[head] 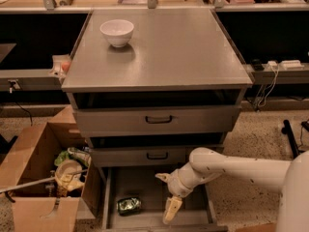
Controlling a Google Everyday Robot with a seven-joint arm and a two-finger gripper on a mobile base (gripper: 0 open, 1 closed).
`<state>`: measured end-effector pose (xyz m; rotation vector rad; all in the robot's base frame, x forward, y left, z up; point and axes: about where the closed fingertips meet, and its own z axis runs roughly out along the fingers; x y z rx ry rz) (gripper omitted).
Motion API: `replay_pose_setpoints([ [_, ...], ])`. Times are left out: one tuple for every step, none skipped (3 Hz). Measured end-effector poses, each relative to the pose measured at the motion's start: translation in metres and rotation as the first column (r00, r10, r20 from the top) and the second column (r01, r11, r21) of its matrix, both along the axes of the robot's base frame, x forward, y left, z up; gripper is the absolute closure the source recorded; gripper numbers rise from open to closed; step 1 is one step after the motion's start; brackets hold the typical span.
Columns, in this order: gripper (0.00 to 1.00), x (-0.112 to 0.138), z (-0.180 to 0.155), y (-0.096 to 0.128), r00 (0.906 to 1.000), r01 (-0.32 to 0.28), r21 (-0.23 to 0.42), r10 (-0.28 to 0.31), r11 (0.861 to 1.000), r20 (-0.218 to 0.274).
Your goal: Pick green can from bottom drawer and place on counter
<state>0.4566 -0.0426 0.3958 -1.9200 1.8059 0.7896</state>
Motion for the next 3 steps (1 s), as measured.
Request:
replay_pose_setpoints([
  [0.0, 0.011, -0.057, 0.05, 0.9998, 0.019, 0.101, -0.019, 0.995, 0.005],
  [0.0, 0.017, -0.1, 0.079, 0.9986, 0.052, 0.182, -0.052, 0.982, -0.005],
  [0.0, 0.036, -0.156, 0.104, 0.9929, 0.118, 0.238, -0.119, 0.964, -0.01],
])
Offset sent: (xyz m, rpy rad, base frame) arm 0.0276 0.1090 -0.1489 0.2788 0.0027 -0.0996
